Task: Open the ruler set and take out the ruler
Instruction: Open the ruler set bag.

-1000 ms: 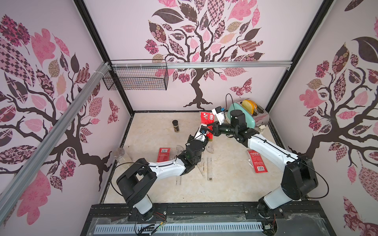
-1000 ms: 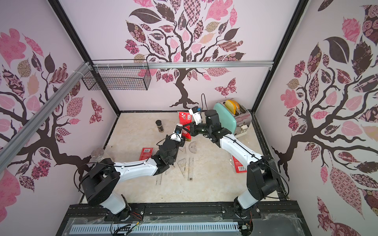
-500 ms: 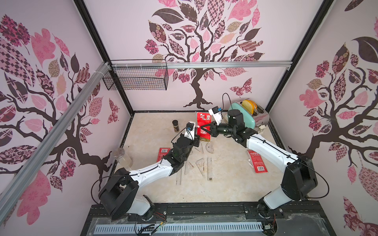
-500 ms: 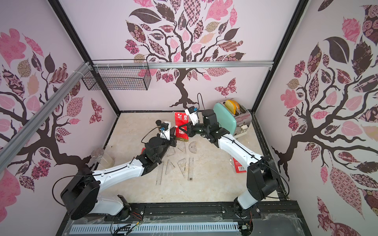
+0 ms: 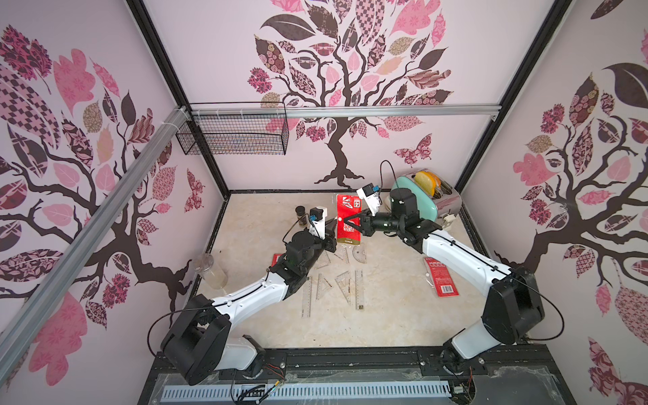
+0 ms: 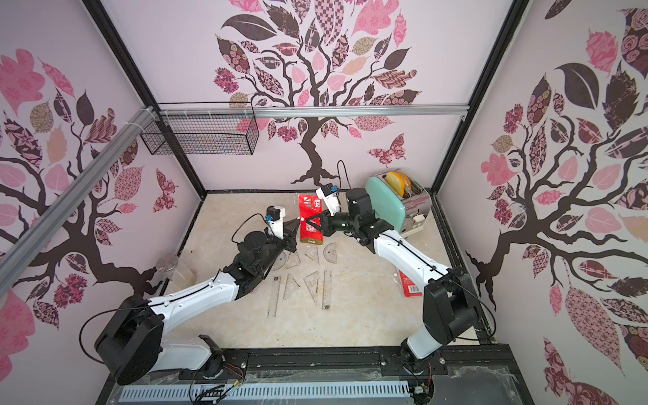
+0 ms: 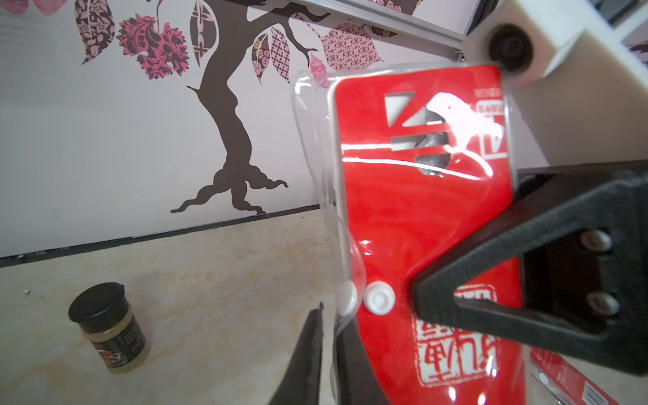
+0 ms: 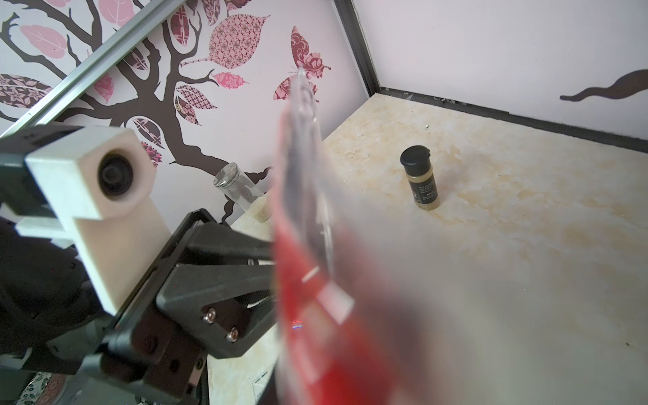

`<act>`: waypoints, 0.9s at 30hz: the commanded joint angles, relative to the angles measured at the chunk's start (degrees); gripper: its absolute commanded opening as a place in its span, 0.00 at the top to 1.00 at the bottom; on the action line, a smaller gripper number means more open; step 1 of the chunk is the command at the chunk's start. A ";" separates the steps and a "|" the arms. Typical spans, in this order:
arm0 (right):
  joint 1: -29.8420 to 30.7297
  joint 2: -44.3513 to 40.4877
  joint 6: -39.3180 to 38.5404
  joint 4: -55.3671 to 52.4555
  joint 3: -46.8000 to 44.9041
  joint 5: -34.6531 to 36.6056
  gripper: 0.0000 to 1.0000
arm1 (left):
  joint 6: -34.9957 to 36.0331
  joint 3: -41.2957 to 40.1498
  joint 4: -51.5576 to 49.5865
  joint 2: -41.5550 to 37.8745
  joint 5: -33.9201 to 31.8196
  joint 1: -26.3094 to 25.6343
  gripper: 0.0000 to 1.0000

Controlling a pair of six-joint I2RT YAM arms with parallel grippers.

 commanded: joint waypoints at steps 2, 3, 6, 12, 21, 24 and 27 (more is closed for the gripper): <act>-0.09 -0.42 -0.43 -4.57 0.52 -1.96 1.00 | 1.02 -0.74 1.59 -2.36 1.41 1.17 0.70; -0.10 -0.35 -0.43 -4.57 0.72 -2.01 1.00 | 1.12 -0.87 1.20 -2.48 1.47 1.19 0.68; -0.09 -0.24 -0.18 -4.45 0.80 -2.24 1.00 | 1.38 -0.82 0.51 -2.48 1.96 1.21 0.66; -0.10 -0.49 0.09 -4.20 0.80 -2.71 1.00 | 1.57 1.18 -2.05 -1.30 0.79 1.20 0.64; -0.10 -1.71 -0.87 -4.57 0.40 -2.11 1.00 | -2.39 2.11 -0.41 0.88 -0.87 1.36 0.66; -0.06 -1.85 -0.81 -4.51 0.20 -2.16 1.00 | -3.16 -1.76 8.10 0.95 2.53 1.47 0.65; -0.10 -2.08 -0.71 -4.22 0.07 -2.31 1.00 | -2.94 -1.59 7.32 1.64 6.12 1.90 0.65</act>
